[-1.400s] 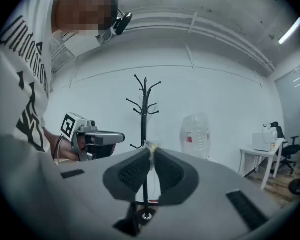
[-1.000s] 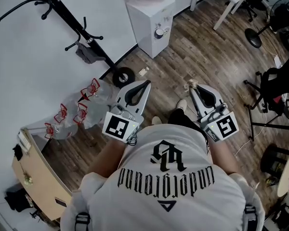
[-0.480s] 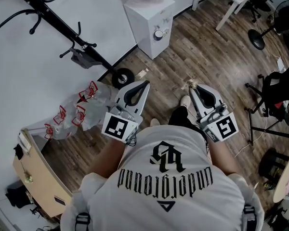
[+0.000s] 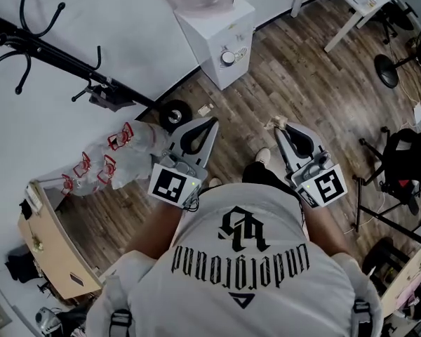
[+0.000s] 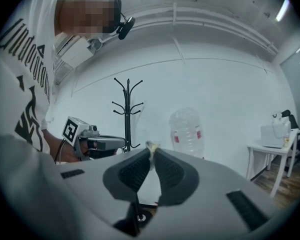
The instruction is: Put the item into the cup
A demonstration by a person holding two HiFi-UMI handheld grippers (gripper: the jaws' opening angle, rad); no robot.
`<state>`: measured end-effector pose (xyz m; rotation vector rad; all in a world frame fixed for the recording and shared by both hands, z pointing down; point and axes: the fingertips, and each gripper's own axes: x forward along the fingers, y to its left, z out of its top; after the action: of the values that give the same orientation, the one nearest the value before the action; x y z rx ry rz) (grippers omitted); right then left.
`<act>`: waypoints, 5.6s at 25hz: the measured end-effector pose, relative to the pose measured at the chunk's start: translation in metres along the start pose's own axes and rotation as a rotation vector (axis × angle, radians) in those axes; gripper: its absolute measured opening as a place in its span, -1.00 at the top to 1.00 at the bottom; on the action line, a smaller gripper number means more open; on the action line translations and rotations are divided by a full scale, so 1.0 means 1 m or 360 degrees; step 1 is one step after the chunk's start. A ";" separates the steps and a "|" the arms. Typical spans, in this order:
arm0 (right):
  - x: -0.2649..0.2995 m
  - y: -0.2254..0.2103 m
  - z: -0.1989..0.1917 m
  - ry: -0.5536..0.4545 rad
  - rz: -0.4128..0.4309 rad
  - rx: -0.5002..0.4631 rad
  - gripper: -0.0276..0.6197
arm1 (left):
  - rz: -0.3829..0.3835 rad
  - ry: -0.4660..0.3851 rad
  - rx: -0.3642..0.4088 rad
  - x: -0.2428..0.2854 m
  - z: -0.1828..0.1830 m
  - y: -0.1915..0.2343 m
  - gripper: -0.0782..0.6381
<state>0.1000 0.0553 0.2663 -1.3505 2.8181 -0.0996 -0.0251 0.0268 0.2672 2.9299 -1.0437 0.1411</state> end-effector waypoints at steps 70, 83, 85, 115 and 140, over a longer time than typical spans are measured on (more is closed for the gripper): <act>0.408 -0.291 -0.568 0.1065 0.0040 0.0266 0.74 | 0.0156 0.0547 -0.0249 0.289 -0.497 0.307 0.76; 0.426 -0.289 -0.596 0.1168 0.0034 0.0273 0.43 | 0.0138 0.0567 -0.0263 0.286 -0.510 0.312 0.76; 0.426 -0.288 -0.598 0.1171 0.0029 0.0273 0.35 | 0.0134 0.0566 -0.0261 0.286 -0.510 0.312 0.76; 0.291 -0.233 -0.286 0.0731 0.0107 0.0075 0.62 | 0.0225 0.0359 -0.0157 0.252 -0.253 0.206 0.76; 0.072 -0.166 -0.024 0.0117 0.0298 -0.0204 0.90 | 0.0090 -0.0124 0.0026 0.185 -0.005 0.025 0.76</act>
<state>0.1831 -0.1029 0.3016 -1.1169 3.0435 0.0355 0.1013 -0.1085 0.2899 2.9438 -1.1417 0.0374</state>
